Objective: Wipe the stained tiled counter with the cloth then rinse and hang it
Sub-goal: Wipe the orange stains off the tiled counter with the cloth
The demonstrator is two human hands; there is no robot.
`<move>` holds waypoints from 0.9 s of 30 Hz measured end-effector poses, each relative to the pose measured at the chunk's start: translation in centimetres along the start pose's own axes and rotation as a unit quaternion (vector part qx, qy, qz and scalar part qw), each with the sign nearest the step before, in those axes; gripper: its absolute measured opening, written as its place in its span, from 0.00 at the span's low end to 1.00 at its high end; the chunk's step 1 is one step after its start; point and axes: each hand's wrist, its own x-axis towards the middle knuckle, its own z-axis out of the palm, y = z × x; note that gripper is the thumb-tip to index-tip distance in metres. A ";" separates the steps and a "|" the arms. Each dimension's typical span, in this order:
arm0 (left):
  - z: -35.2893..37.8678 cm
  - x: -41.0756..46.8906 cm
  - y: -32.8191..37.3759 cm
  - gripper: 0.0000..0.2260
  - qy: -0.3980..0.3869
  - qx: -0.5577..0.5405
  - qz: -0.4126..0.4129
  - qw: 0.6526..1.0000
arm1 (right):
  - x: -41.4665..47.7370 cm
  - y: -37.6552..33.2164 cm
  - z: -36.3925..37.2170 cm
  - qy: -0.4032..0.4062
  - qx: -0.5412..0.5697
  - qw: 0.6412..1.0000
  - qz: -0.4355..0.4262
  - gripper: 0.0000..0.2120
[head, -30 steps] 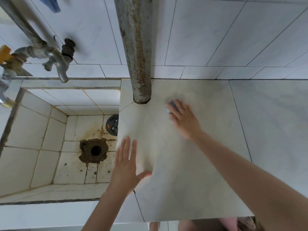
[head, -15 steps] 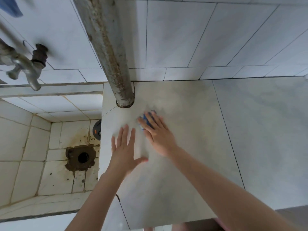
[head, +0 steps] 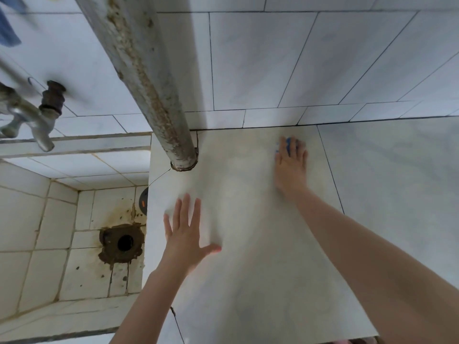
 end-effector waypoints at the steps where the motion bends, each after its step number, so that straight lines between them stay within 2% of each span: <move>1: -0.1 0.0 0.1 0.53 -0.004 0.004 -0.005 1.000 | -0.1 -1.5 0.7 -0.004 -0.003 1.000 -0.029 0.25; 3: 0.0 0.2 0.3 0.53 -0.011 0.007 -0.015 1.000 | -0.8 -4.9 1.4 -0.028 -0.005 0.991 -0.131 0.31; 6: 0.3 0.4 0.8 0.55 0.000 -0.007 -0.023 1.000 | -3.1 -9.4 3.1 -0.025 0.020 0.963 -0.268 0.23; 8: 0.7 0.5 1.0 0.52 0.017 -0.013 -0.022 1.000 | -4.0 -10.2 3.3 -0.053 0.035 0.948 -0.313 0.21; 10: 0.7 0.6 1.2 0.50 0.019 -0.007 -0.029 0.999 | -2.8 -9.2 3.4 -0.040 0.012 0.940 -0.337 0.22; 11: 0.7 0.6 1.3 0.51 0.011 -0.001 -0.035 0.999 | -1.7 -8.3 3.4 -0.029 0.003 0.945 -0.326 0.22; 15: 0.3 0.8 1.6 0.49 0.002 0.012 -0.034 0.999 | 2.6 -4.0 1.3 0.015 0.024 0.989 -0.147 0.22; 17: 0.3 0.7 1.6 0.49 0.007 0.003 -0.027 1.000 | 3.3 -1.3 0.2 0.019 0.007 0.995 -0.102 0.25; 20: 0.6 0.6 1.5 0.48 0.021 -0.001 -0.024 0.999 | 3.2 1.1 -0.5 0.031 -0.004 0.998 -0.046 0.23; 24: 0.9 0.7 1.3 0.49 0.030 -0.018 -0.018 0.999 | 2.8 -1.4 0.2 0.033 0.033 0.998 -0.037 0.22; 27: 1.4 0.8 0.9 0.50 0.041 -0.025 -0.014 0.999 | 1.7 -6.4 1.2 -0.014 0.048 0.990 -0.135 0.26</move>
